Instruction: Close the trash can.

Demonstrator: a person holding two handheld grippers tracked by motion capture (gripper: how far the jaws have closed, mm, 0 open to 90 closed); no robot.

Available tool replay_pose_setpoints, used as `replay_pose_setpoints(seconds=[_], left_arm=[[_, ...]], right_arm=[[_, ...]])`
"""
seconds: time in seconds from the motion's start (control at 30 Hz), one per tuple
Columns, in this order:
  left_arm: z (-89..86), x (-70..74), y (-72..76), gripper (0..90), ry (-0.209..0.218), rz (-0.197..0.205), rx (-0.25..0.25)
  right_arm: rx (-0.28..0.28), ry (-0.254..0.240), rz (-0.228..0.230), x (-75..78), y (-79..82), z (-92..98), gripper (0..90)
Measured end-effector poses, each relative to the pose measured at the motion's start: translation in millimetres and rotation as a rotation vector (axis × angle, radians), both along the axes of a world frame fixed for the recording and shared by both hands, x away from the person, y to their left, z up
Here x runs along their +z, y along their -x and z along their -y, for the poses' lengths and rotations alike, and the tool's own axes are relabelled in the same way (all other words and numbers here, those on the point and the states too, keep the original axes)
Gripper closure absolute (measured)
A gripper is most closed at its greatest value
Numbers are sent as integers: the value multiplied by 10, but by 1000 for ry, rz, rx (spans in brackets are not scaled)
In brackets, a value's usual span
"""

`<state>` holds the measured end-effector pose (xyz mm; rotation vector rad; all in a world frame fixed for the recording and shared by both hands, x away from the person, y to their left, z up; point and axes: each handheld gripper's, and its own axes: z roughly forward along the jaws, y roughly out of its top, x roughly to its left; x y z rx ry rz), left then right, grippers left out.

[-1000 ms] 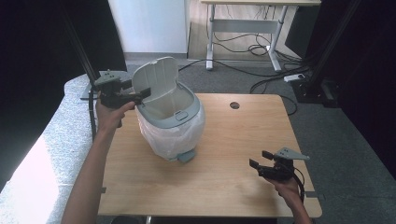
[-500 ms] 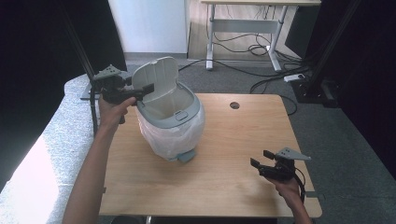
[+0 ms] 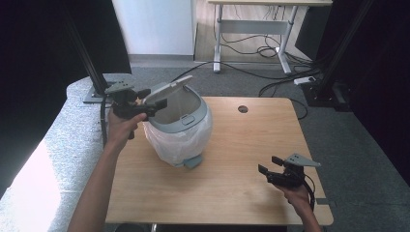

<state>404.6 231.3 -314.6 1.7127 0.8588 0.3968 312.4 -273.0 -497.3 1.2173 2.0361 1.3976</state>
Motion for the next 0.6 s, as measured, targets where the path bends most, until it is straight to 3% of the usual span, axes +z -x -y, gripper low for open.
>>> replay_pose_setpoints(seconds=[0.1,0.3,0.43,0.53,0.6], left_arm=[[12,-84,-18,146,20,-29,-16],[50,-138,-31,128,44,-31,-28],[136,-173,-50,124,13,-60,-38],[208,-207,-71,151,-41,-46,6],[239,-216,-88,153,-54,-40,22]], right_arm=[[2,1,-3,-5,3,-4,255],[1,2,-5,-12,4,-2,255],[-1,2,-8,-22,2,-3,255],[2,5,-7,-23,5,-10,255],[3,6,-6,-22,8,-15,254]])
